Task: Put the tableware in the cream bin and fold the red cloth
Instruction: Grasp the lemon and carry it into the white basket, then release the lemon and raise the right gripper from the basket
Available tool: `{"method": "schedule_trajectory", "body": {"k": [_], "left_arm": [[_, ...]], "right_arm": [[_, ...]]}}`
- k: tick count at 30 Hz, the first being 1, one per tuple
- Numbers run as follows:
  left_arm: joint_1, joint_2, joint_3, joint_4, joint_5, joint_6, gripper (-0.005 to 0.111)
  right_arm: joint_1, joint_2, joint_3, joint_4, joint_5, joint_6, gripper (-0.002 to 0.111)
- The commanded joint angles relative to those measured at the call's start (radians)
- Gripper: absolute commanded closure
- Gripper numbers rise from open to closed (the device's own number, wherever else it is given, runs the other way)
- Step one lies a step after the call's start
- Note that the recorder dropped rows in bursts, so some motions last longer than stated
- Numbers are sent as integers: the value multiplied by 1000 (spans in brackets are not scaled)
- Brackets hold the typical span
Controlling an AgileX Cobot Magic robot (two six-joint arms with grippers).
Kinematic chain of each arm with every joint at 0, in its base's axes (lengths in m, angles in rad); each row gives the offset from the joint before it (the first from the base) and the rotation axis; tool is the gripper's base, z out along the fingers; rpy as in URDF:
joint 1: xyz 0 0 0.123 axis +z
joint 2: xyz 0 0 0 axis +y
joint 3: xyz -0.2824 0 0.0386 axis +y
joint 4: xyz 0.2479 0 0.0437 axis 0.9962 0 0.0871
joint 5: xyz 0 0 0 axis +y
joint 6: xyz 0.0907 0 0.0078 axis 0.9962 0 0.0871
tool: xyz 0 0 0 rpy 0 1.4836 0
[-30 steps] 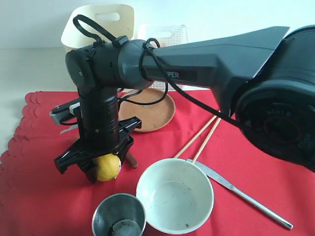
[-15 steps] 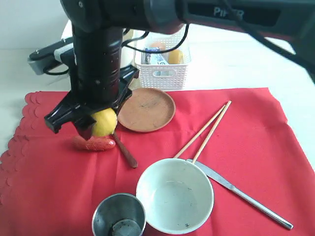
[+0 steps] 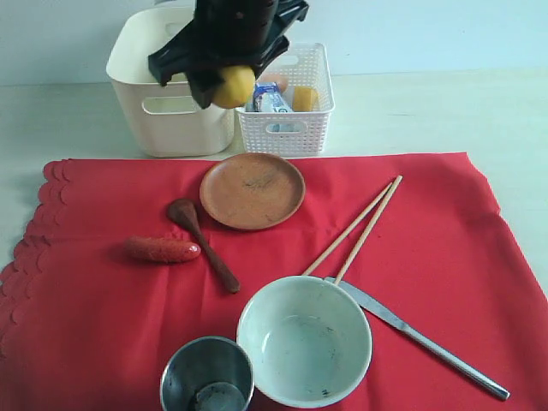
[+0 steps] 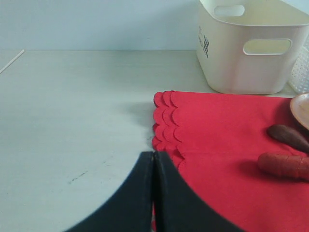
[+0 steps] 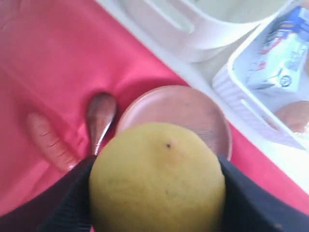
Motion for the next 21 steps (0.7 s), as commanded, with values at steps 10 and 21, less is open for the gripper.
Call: {"method": "schedule_trajectory", "body": {"k": [10, 21], "left_arm": [[3, -7, 4, 0, -3, -3, 107], [3, -7, 4, 0, -3, -3, 107]], "right_arm": [[-232, 54, -12, 5, -229, 131, 108], [-326, 190, -12, 142, -420, 127, 108]]}}
